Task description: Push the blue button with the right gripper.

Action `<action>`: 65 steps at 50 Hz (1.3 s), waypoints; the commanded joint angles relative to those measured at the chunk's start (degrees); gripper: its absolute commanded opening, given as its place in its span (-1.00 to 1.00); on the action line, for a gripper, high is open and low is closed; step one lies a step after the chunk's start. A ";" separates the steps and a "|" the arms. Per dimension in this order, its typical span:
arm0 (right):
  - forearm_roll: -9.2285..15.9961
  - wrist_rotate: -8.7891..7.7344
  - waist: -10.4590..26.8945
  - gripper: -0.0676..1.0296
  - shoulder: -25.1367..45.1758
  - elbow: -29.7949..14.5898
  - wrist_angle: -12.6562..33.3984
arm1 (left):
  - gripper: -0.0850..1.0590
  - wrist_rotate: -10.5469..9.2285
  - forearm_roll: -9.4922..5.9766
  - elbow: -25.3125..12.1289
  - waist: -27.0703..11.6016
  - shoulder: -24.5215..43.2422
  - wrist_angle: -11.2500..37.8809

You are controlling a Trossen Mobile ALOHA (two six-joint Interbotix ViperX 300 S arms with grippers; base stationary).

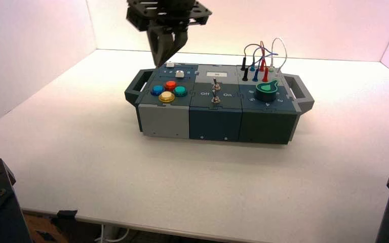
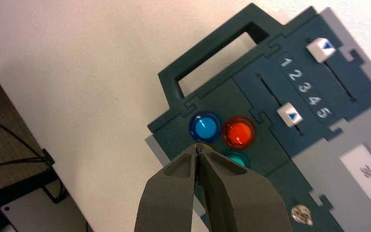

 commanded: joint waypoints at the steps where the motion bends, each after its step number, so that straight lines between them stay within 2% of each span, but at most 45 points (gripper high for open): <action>1: 0.62 0.09 1.05 -0.91 0.26 -2.64 0.26 | -0.05 0.18 -0.09 -0.62 0.26 -0.62 -0.62; 45: 0.18 0.53 0.79 -0.91 5.80 -5.10 0.70 | -0.05 0.18 -0.26 0.09 -0.53 -3.16 -0.88; 65: 0.00 0.53 -2.46 -0.92 6.24 -5.54 0.70 | -0.05 0.18 -0.26 0.53 -0.53 -4.48 -0.97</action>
